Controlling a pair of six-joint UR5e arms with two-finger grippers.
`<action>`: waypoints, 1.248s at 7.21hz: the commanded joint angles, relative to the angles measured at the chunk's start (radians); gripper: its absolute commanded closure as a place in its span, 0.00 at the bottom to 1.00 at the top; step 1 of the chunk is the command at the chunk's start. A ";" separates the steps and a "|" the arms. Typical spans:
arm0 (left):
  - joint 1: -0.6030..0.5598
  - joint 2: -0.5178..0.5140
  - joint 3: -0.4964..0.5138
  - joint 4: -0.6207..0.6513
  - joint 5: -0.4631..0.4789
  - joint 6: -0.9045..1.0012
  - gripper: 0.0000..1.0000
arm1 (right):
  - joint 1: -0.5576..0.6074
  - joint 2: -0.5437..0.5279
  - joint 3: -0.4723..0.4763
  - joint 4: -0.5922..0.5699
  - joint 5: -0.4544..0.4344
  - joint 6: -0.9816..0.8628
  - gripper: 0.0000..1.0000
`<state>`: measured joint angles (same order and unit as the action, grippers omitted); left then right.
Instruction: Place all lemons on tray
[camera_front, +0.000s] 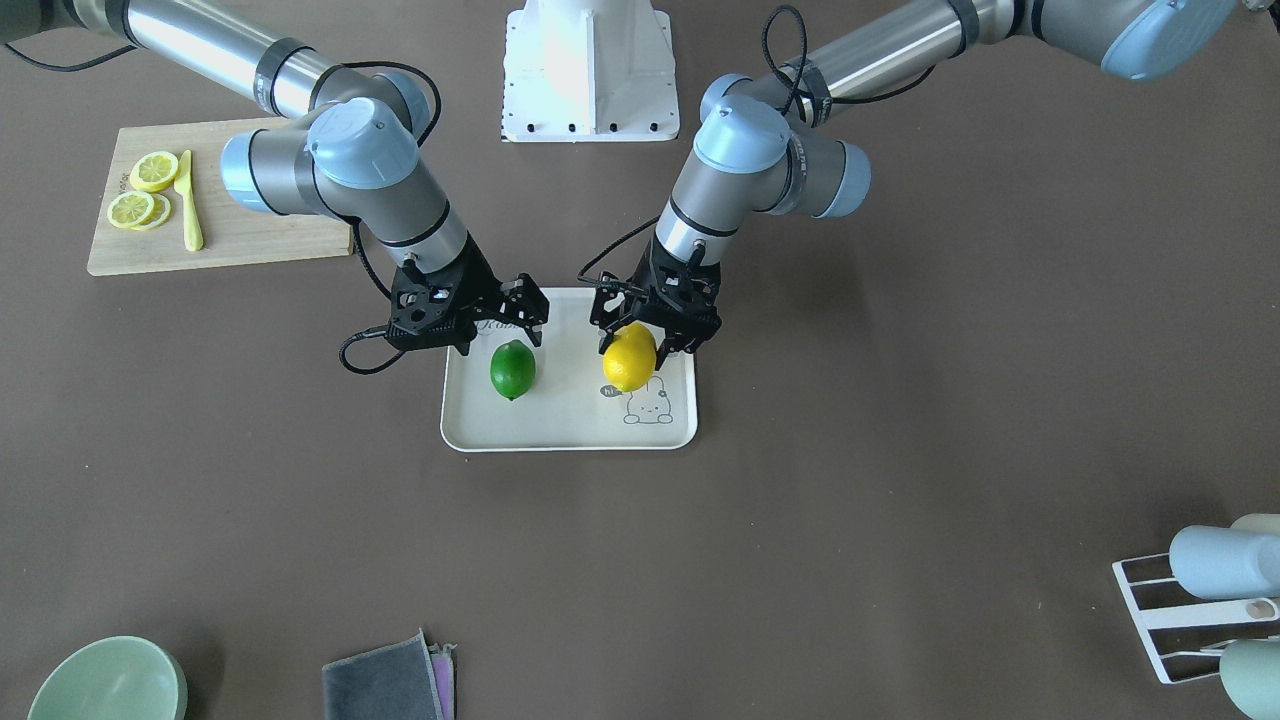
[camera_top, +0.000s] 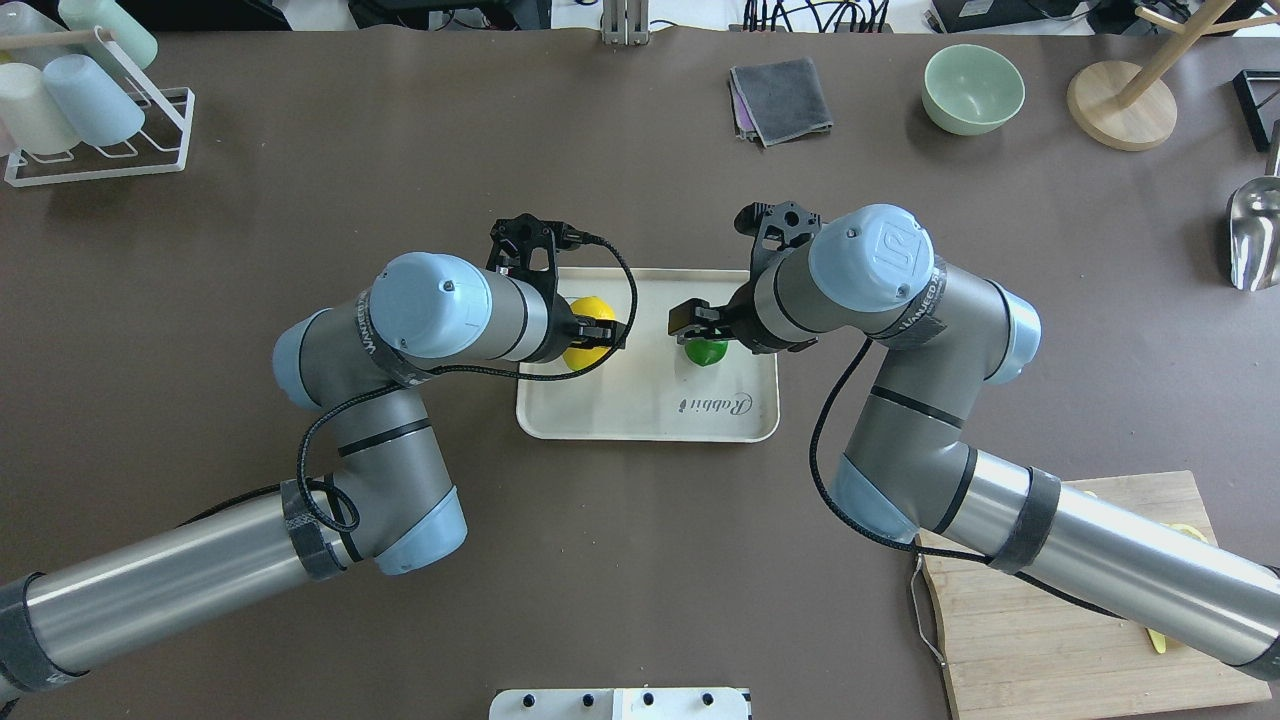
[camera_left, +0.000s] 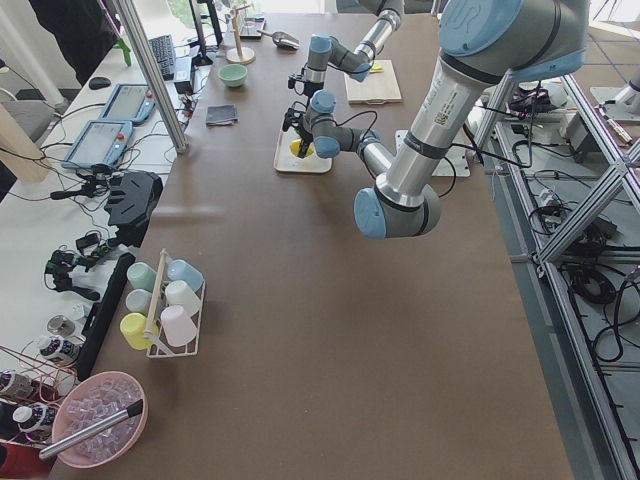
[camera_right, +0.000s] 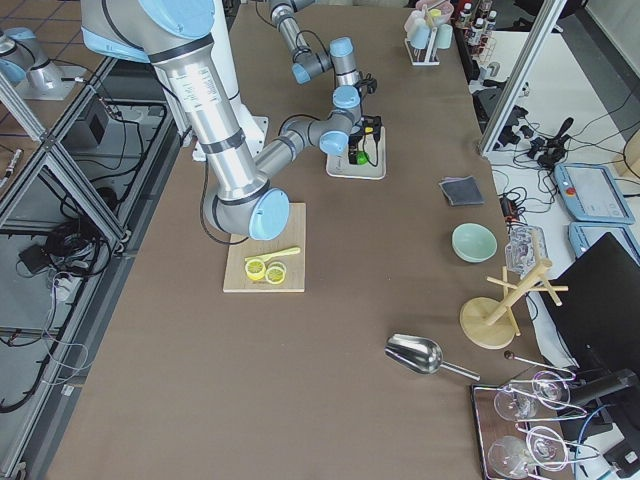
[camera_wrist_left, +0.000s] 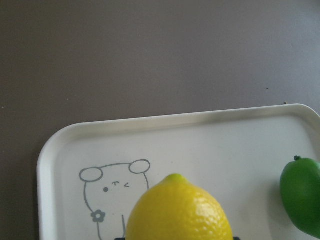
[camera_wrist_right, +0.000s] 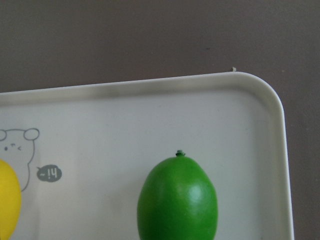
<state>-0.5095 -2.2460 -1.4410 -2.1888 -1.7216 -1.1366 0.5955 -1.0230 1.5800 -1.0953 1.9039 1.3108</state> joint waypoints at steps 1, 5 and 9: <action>0.000 0.000 0.002 0.003 0.005 0.014 0.02 | 0.062 0.008 0.011 -0.005 0.064 0.002 0.00; -0.195 0.022 -0.093 0.088 -0.171 0.153 0.02 | 0.272 -0.104 0.084 -0.041 0.213 -0.240 0.00; -0.375 0.323 -0.337 0.096 -0.158 0.372 0.02 | 0.440 -0.284 0.078 -0.005 0.274 -0.577 0.00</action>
<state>-0.8275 -2.0259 -1.7164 -2.0910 -1.8772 -0.8316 1.0009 -1.2756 1.6584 -1.1143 2.1820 0.8089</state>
